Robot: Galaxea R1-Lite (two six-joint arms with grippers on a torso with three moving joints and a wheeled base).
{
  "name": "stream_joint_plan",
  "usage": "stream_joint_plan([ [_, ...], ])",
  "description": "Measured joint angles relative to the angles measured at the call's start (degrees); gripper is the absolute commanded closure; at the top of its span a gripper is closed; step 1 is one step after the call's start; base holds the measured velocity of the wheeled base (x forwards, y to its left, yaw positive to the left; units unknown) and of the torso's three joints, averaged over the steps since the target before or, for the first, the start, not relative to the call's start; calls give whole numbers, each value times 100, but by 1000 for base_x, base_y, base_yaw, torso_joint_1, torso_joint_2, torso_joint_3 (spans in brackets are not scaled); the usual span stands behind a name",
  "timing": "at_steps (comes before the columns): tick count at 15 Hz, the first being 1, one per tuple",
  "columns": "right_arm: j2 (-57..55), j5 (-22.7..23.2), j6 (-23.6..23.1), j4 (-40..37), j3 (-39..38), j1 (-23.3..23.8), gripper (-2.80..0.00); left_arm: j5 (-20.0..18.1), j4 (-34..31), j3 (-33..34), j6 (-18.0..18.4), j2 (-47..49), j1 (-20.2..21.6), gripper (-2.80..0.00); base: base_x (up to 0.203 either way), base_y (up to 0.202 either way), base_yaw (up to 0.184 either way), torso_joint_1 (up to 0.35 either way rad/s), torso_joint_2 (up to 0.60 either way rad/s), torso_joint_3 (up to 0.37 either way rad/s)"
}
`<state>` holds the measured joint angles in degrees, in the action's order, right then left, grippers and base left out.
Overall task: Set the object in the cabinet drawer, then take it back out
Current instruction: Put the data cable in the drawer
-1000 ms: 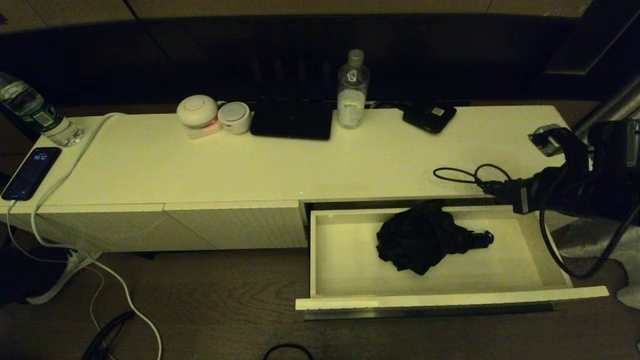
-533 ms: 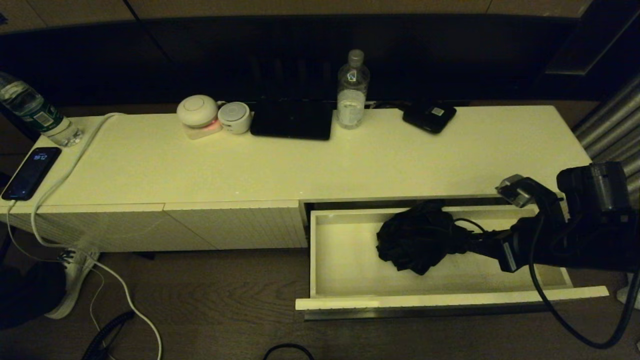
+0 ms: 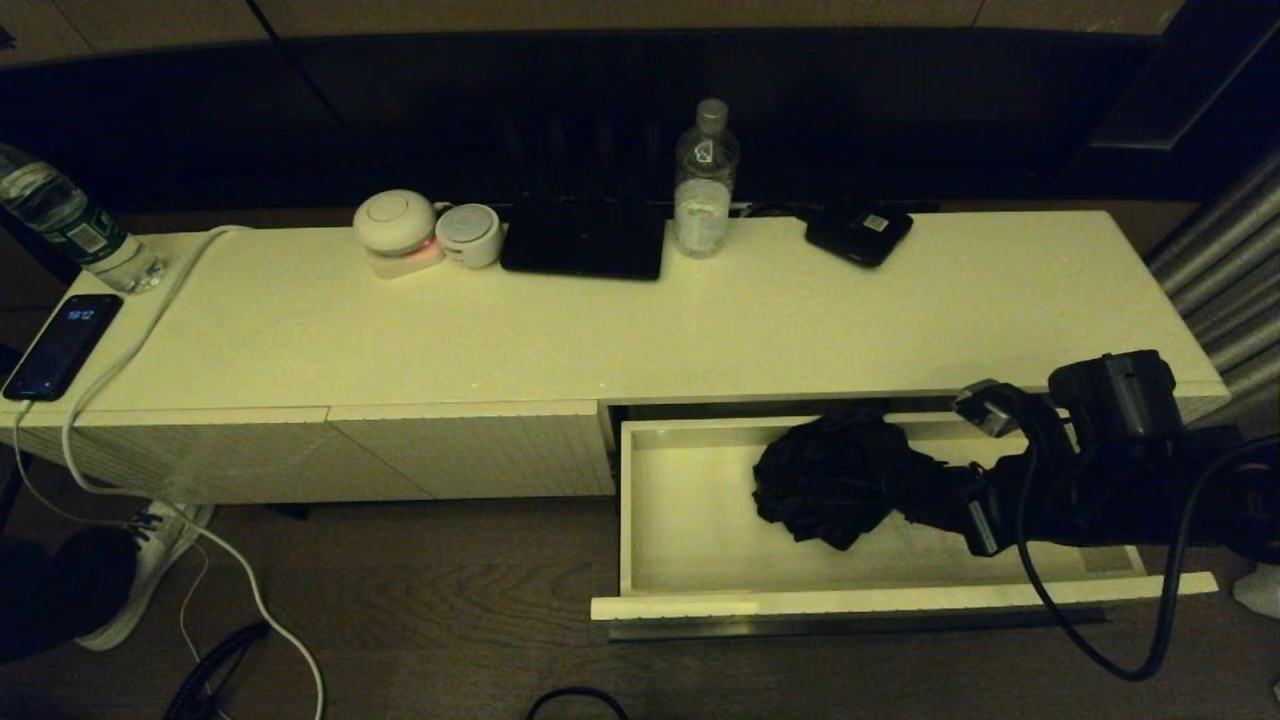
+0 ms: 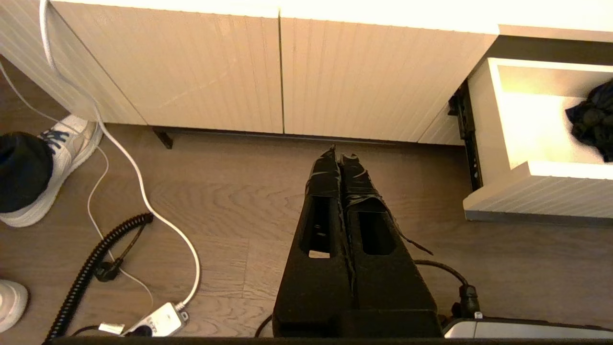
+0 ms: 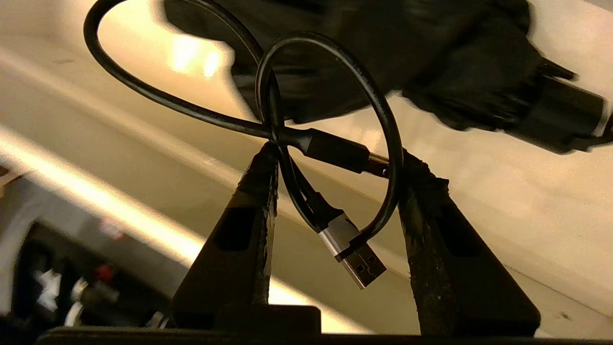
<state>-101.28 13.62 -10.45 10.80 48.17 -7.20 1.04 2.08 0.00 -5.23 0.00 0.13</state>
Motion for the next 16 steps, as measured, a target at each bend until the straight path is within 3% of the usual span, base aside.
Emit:
stream_joint_plan([
  [3, -334, -370, 9, 5, 196, 137, 0, -3, 0, 0, 2, 0, 2, 0, 0, 0, 0, 0, 0, 0],
  [12, -1031, -423, 65, 146, 928, 315, 0, -3, 0, 0, 0, 0, 0, 0, 0, 0, 0, 0, 0, 0],
  [16, -1093, -420, 418, 166, 1086, 83, 0, -3, 0, 0, 0, 0, 0, 0, 0, 0, 0, 0, 0, 0],
])
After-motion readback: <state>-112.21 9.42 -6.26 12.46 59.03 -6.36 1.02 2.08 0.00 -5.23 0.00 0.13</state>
